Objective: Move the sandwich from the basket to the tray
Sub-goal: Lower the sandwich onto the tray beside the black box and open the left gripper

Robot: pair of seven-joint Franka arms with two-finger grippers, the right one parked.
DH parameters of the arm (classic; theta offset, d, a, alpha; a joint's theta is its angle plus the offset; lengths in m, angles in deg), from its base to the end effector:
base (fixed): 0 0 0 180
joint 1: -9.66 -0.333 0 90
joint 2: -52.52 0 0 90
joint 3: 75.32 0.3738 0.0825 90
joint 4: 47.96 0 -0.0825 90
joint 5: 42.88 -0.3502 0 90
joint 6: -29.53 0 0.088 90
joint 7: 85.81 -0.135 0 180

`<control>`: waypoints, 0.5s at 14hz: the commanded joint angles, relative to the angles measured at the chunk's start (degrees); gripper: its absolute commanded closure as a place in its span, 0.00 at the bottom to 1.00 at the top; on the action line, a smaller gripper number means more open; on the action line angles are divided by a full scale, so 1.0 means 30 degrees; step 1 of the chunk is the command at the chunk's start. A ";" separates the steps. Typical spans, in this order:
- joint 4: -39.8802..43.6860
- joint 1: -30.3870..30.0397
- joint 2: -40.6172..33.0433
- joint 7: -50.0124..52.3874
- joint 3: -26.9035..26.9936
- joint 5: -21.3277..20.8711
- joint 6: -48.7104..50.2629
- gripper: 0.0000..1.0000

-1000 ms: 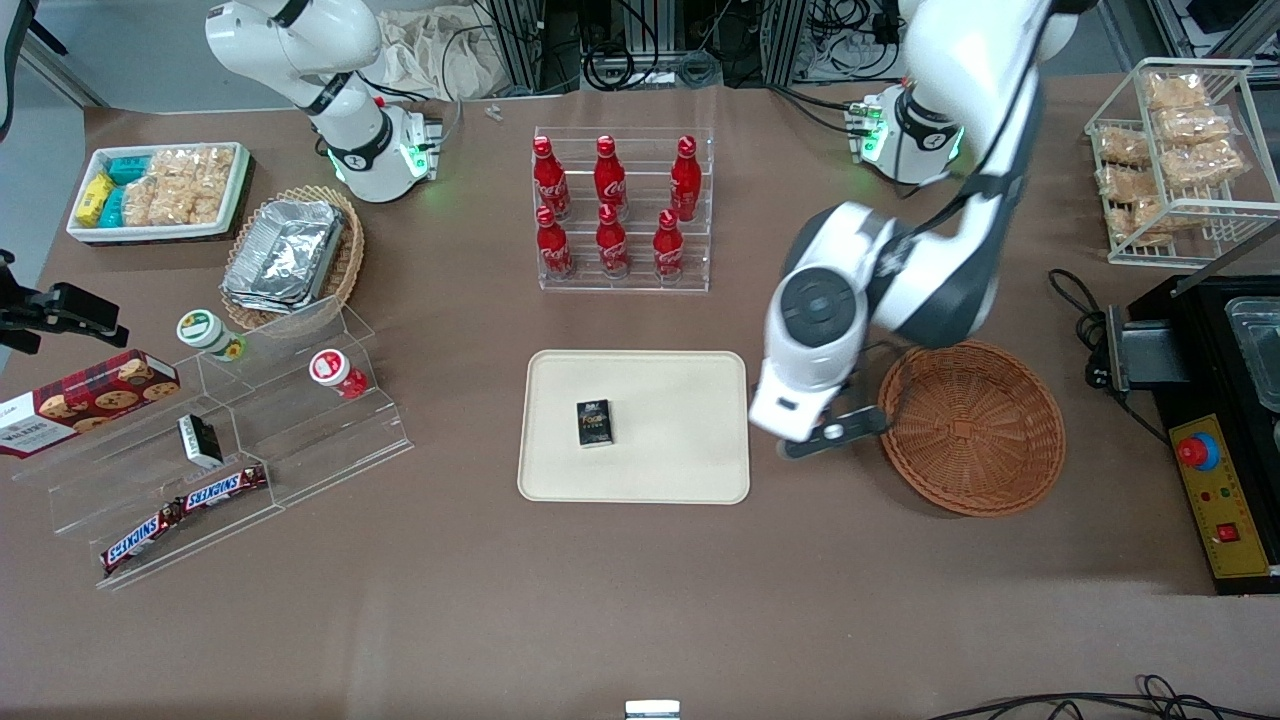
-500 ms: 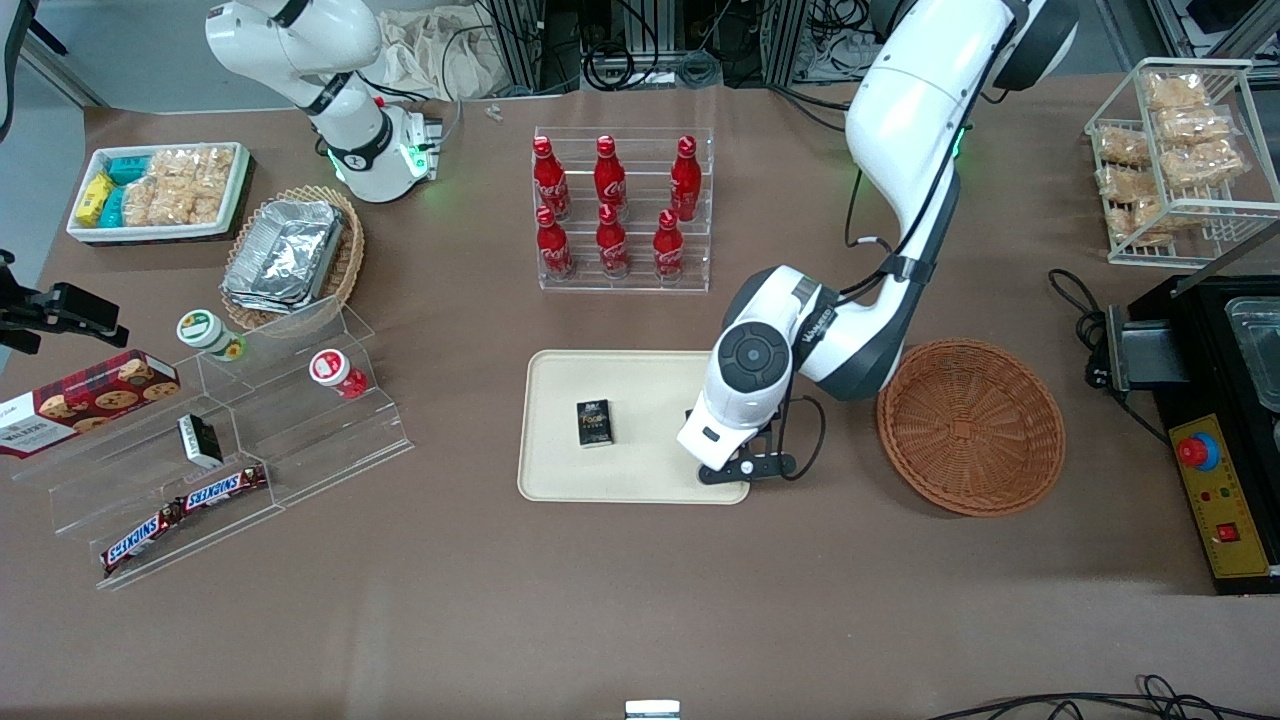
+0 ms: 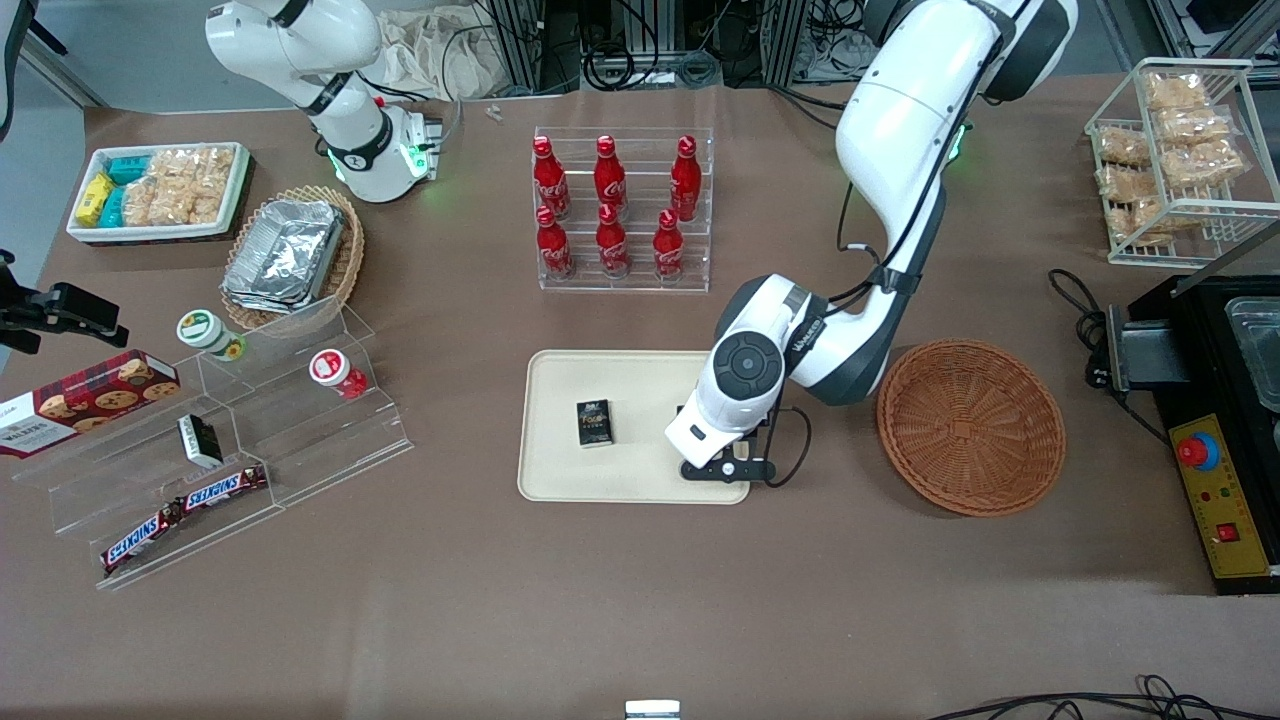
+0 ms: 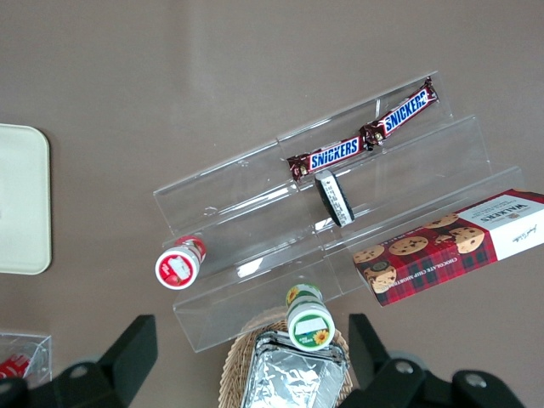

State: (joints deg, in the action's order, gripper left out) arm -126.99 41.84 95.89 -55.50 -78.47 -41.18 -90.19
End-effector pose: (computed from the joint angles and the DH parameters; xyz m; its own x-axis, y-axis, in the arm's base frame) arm 0.6065 -0.4209 0.2918 0.9957 -0.0591 -0.0720 -0.0570 -0.9979 0.0306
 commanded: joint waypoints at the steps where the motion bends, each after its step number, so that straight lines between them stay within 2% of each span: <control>1: 0.0094 -0.0033 0.0105 -0.0875 0.0082 0.0341 -0.0084 0.34; 5: -0.0024 -0.0063 0.0106 -0.0465 0.0082 0.0400 -0.0055 0.06; 7: 0.0063 -0.0121 -0.0244 0.0175 0.0111 0.0952 0.0091 0.02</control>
State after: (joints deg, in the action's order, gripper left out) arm -127.03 41.66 96.21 -56.14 -78.30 -40.22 -90.20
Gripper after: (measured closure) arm 0.044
